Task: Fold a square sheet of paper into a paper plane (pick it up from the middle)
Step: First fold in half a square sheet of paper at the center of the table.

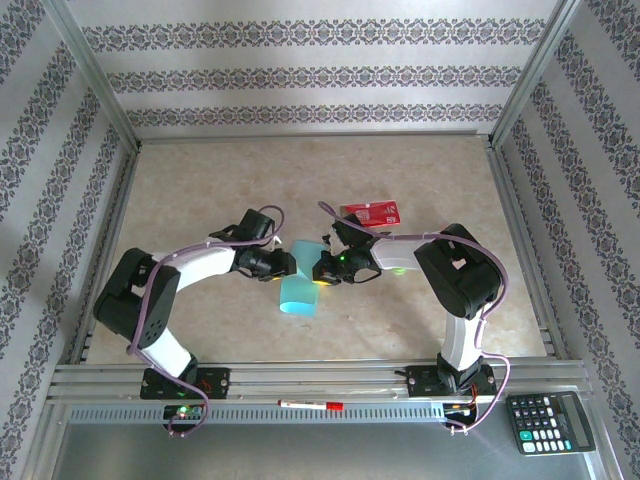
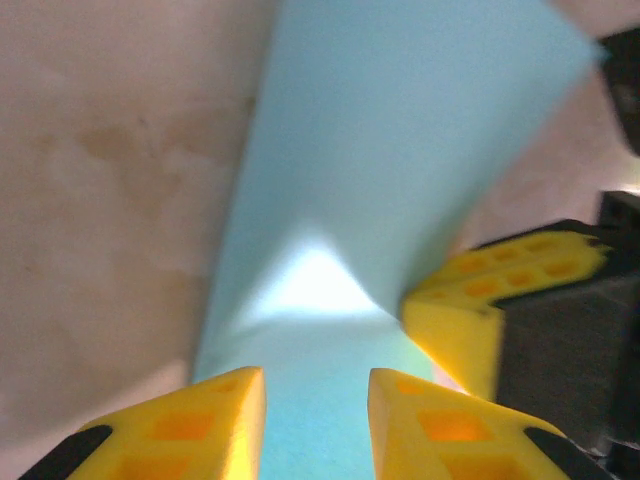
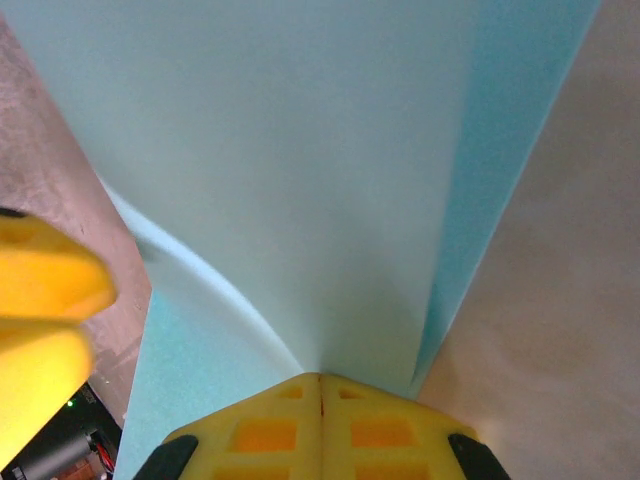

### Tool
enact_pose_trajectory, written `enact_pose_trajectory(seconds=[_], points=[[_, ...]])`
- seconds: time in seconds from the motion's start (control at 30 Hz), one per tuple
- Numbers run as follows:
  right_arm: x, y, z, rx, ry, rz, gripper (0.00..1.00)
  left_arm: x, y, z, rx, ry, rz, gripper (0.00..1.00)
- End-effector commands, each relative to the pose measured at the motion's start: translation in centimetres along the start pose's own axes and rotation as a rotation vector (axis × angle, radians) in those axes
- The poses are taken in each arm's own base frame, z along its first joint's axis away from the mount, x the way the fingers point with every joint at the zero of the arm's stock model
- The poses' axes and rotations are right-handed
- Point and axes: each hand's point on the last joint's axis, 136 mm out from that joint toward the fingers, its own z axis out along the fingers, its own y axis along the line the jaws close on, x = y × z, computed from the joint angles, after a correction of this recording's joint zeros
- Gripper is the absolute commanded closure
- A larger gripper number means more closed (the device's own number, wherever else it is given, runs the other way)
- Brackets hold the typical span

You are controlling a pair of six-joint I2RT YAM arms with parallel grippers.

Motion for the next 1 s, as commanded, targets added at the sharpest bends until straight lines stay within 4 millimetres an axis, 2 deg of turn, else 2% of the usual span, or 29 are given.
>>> enact_pose_trajectory(seconds=[0.0,0.1,0.2,0.43,0.6,0.7,0.8,0.97], points=[[3.5,-10.0,1.6,0.346,0.053,0.125,1.00,1.2,-2.2,-0.5,0.106,0.018,-0.016,0.67],[3.3,-10.0,1.6,0.345,0.053,0.125,1.00,2.6,-2.5,0.2,0.140,0.074,-0.051,0.68],[3.3,-9.8,1.6,0.343,0.054,0.122,1.00,3.7,-1.8,0.8,0.130,0.117,-0.082,0.70],[3.4,-9.9,1.5,0.346,0.058,0.120,1.00,5.1,2.4,1.1,-0.004,0.167,-0.116,0.71],[3.4,-10.1,1.5,0.348,0.060,0.125,1.00,5.9,4.6,0.8,-0.090,0.205,-0.092,0.72],[3.4,-10.0,1.5,0.347,0.059,0.123,1.00,5.7,5.6,0.1,-0.138,0.196,-0.079,0.71],[3.3,-10.0,1.5,0.344,0.058,0.123,1.00,5.1,4.7,-0.6,-0.115,0.169,-0.051,0.71],[3.3,-10.1,1.5,0.347,0.058,0.123,1.00,4.2,1.2,-1.8,0.026,0.100,-0.010,0.68]])
